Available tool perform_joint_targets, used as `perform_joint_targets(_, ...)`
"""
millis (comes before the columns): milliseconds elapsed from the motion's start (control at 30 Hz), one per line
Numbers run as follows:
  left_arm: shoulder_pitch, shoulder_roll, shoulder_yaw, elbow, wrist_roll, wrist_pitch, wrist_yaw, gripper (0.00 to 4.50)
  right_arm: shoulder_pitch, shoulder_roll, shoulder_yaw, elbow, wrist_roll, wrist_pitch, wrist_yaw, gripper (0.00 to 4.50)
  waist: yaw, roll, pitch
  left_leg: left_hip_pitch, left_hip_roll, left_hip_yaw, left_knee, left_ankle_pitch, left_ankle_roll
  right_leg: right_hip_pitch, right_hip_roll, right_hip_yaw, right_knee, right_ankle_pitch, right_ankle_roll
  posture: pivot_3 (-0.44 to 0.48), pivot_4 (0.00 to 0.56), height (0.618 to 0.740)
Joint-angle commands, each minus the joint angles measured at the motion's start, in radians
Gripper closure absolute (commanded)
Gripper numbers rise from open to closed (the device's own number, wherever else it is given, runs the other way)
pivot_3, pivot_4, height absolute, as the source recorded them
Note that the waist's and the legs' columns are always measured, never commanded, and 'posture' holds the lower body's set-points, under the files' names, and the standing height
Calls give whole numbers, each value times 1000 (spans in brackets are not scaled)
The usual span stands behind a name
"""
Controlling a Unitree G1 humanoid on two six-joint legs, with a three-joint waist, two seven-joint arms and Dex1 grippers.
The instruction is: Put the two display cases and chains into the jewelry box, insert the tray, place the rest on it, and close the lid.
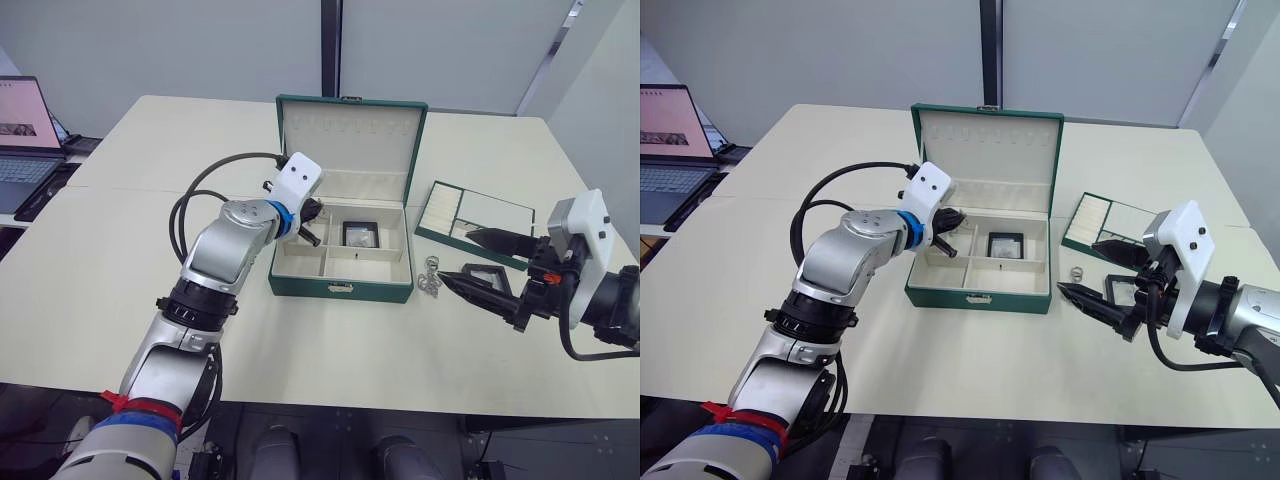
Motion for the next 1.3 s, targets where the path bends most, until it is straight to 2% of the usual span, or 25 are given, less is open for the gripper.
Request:
perform_joint_targets(33, 3, 8, 12, -57, 15, 12, -5, 4472, 0, -15, -31, -4, 12, -18, 12, 0, 0, 0, 0, 0, 0, 0, 0, 0, 0, 0, 0, 0, 0, 0, 0, 0, 150, 740)
perform_joint_targets(667, 38, 18, 15, -92, 21, 43, -10, 4472, -3, -14, -18, 7, -25, -31, 49, 0, 2, 0, 0, 0, 0, 0, 0, 0, 0, 0, 0, 0, 0, 0, 0, 0, 150, 740)
perform_joint_targets(900, 33, 13, 22, -79, 21, 31, -18, 2387, 1, -10, -16, 7, -42, -36, 61, 0, 2, 0, 0, 0, 0, 0, 0, 0, 0, 0, 0, 0, 0, 0, 0, 0, 150, 740)
perform_joint_targets(1033, 34, 12, 26, -85, 22, 30, -19, 1010, -3, -10, -12, 10, -53, -39, 70, 0, 2, 0, 0, 0, 0, 0, 0, 0, 0, 0, 0, 0, 0, 0, 0, 0, 150, 740)
perform_joint_targets(1133, 35, 9, 30, -90, 18, 31, -20, 226, -7, -9, -10, 11, -57, -39, 73, 0, 2, 0, 0, 0, 0, 0, 0, 0, 0, 0, 0, 0, 0, 0, 0, 0, 150, 740)
perform_joint_targets(1167, 34, 6, 34, -91, 14, 32, -21, 25, -7, -8, -9, 11, -58, -40, 74, 0, 2, 0, 0, 0, 0, 0, 0, 0, 0, 0, 0, 0, 0, 0, 0, 0, 150, 740)
perform_joint_targets(1300, 28, -5, 53, -98, -7, 33, -32, 25, -4, -4, -7, 9, -64, -42, 75, 0, 2, 0, 0, 0, 0, 0, 0, 0, 0, 0, 0, 0, 0, 0, 0, 0, 150, 740)
